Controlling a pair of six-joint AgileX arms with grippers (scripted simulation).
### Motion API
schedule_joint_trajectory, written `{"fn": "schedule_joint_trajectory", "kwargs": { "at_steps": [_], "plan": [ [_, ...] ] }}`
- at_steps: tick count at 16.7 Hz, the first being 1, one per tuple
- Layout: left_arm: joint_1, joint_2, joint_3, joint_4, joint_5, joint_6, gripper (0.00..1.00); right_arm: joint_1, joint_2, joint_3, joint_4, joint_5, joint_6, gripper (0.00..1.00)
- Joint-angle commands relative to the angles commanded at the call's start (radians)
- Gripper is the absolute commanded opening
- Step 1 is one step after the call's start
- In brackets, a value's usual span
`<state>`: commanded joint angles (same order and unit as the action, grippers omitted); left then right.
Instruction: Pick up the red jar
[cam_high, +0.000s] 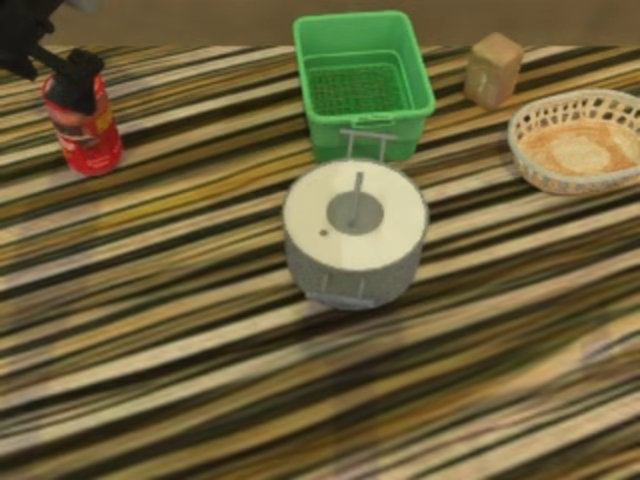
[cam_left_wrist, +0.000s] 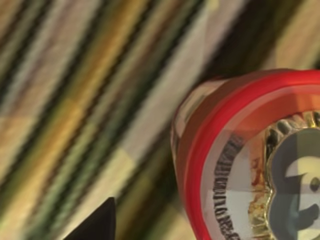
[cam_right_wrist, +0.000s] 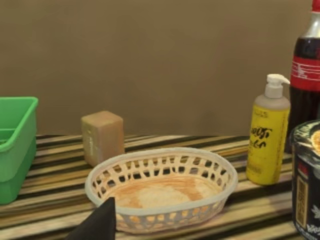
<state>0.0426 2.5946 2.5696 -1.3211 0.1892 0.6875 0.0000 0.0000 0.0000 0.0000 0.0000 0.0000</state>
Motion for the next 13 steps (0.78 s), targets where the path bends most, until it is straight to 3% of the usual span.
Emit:
{"fn": "schedule_joint_trajectory", "kwargs": {
  "at_steps": [7, 11, 13],
  "plan": [
    [-0.01, 0.041, -0.105, 0.15, -0.003, -0.015, 1.0, 0.0, 0.0, 0.0, 0.0, 0.0, 0.0, 1.0],
    [-0.011, 0.043, -0.11, 0.155, -0.003, -0.015, 1.0, 0.0, 0.0, 0.0, 0.0, 0.0, 0.0, 1.0],
    [-0.011, 0.043, -0.11, 0.155, -0.003, -0.015, 0.85, 0.0, 0.0, 0.0, 0.0, 0.0, 0.0, 1.0]
  ]
}}
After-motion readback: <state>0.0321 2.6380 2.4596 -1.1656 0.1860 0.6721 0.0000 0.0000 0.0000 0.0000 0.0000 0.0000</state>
